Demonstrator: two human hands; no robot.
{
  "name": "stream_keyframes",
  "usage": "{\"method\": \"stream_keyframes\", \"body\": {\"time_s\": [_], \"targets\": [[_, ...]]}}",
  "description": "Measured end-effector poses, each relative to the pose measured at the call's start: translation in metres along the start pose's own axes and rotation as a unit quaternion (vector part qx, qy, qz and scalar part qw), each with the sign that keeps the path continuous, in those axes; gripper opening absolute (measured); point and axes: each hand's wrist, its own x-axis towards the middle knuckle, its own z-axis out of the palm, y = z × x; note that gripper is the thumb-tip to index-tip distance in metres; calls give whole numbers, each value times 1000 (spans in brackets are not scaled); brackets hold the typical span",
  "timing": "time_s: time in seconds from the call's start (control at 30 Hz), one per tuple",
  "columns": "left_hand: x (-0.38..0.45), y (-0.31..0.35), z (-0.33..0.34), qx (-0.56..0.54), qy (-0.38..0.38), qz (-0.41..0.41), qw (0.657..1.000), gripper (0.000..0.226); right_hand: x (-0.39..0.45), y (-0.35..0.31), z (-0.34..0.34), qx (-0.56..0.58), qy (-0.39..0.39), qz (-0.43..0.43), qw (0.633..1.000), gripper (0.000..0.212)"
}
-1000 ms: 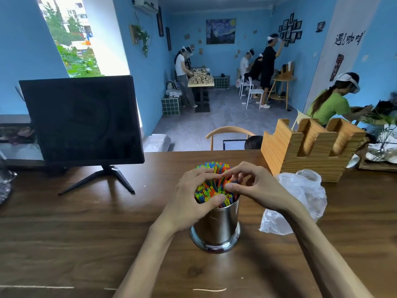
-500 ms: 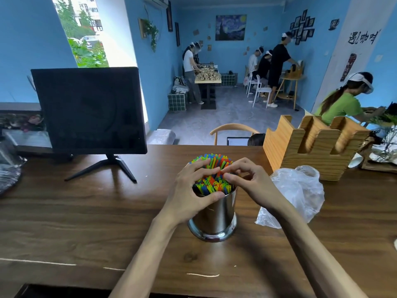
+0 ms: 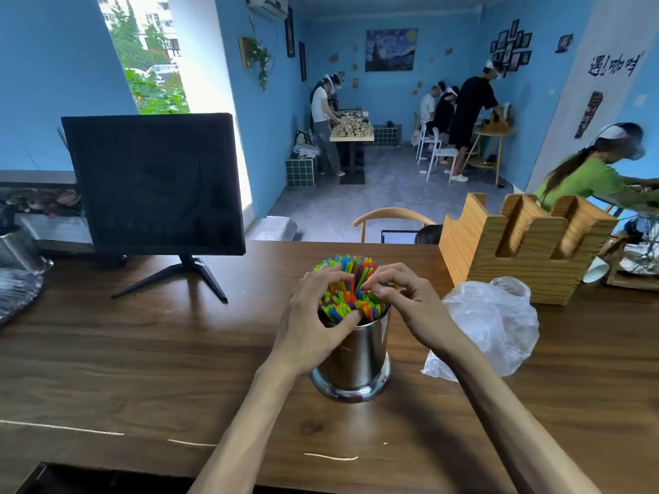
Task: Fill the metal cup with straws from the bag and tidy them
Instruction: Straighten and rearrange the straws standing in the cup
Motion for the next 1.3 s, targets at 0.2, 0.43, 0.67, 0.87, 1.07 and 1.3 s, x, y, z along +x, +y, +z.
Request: {"method": "stream_keyframes", "body": {"time_s": [0.2,0.43,0.67,0.87,1.07,1.3], "targets": [[0,0,8,4,34,8,999,45,-8,5,-5,-36,-53,-22,998,39],[1,3,13,5,62,3,998,34,-4,10,-6,-59,-16,-51,997,34],[5,5,9,40,37,-2,999,27,-4,12,-1,-46,-8,-73,996,19],[10,10,11,35,49,-20,998,23,-6,10,4,-71,7,-89,993,17],[10,9,15,31,64,-31,997,34,-3,7,7,-110,15,-81,990,23],[8,8,13,36,62,-23,997,22,-4,10,10,-105,28,-78,991,24]]}}
